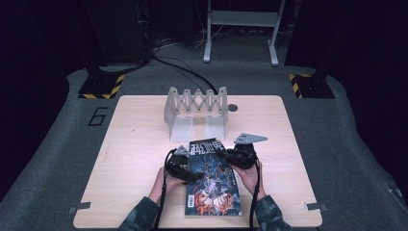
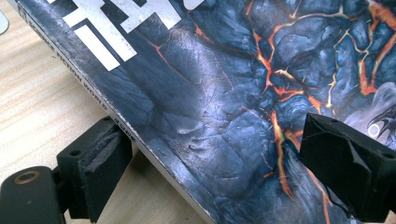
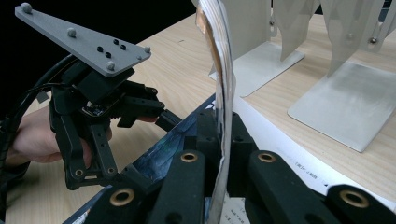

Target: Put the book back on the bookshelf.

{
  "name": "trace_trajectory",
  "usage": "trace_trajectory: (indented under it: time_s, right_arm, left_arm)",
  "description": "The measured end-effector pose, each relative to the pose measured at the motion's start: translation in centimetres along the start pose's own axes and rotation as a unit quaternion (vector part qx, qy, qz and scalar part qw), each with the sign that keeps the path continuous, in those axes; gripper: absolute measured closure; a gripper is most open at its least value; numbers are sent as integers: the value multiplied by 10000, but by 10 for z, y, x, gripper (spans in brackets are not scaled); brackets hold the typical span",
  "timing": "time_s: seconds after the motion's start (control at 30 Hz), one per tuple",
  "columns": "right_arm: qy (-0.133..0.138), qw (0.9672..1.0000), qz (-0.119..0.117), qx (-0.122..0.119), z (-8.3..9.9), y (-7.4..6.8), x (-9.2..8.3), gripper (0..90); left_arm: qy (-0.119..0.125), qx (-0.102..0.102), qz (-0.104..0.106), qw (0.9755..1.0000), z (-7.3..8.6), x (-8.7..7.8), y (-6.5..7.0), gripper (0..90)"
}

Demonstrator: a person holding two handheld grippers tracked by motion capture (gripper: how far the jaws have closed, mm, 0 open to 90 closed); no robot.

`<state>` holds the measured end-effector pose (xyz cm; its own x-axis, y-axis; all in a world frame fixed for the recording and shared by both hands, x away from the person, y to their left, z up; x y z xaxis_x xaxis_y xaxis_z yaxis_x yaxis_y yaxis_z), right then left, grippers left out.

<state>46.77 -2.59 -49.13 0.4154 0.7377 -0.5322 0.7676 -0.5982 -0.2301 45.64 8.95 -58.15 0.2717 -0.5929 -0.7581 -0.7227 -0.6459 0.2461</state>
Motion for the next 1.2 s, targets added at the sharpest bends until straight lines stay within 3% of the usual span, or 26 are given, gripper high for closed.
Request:
trace_trajectory:
  time_s: [0.07, 0.27, 0.33, 0.37, 0.57, 0.7, 0.83, 1.03, 1.1, 1.2]
  right_arm:
    - [-18, 10000, -18, 52, 2, 2, 1, 876]
    - [-115, 9991, -56, 408, 15, 20, 8, 876]
    - [-208, 9984, -2, 523, 21, 24, 12, 876]
    - [-227, 9983, -9, 533, 23, 26, 14, 875]
    - [-496, 9963, 87, 693, 35, 36, 23, 868]
    - [-739, 9922, 187, 983, 47, 52, 27, 848]
    - [-898, 9889, 222, 1164, 54, 57, 27, 814]
    - [-1255, 9838, 579, 1144, 63, 60, 27, 750]
    - [-1415, 9820, 782, 979, 67, 60, 27, 728]
    - [-1508, 9797, 843, 1017, 70, 59, 24, 722]
  left_arm:
    - [-27, -91, -13, 10000, 1, 0, -1, 122]
    - [-99, -61, -51, 9999, 5, 0, -1, 200]
    - [-85, -86, -133, 9998, 5, 0, -1, 248]
    - [-128, 50, -219, 9997, 5, 0, -3, 265]
    - [-153, 40, -486, 9987, 5, 0, -5, 354]
    - [-185, 16, -577, 9982, 5, 0, -6, 380]
    - [-164, -23, -584, 9982, 5, 0, -6, 393]
    - [-102, -61, -578, 9983, 5, 0, -6, 407]
    - [-98, -45, -582, 9982, 5, -1, -6, 417]
    - [-90, -46, -563, 9984, 5, -1, -6, 419]
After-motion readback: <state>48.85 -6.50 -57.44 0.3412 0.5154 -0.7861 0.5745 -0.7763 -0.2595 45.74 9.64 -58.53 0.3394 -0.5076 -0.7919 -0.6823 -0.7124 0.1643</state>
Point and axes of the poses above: each handheld gripper's, and its own axes: x roughly forward along the jaws, z roughly out of its underside, y roughly to its right, the point moved 10 cm from there along x, roughly forward along the jaws, and after that the axes turned 7 degrees about -y, right-handed, at the moved point
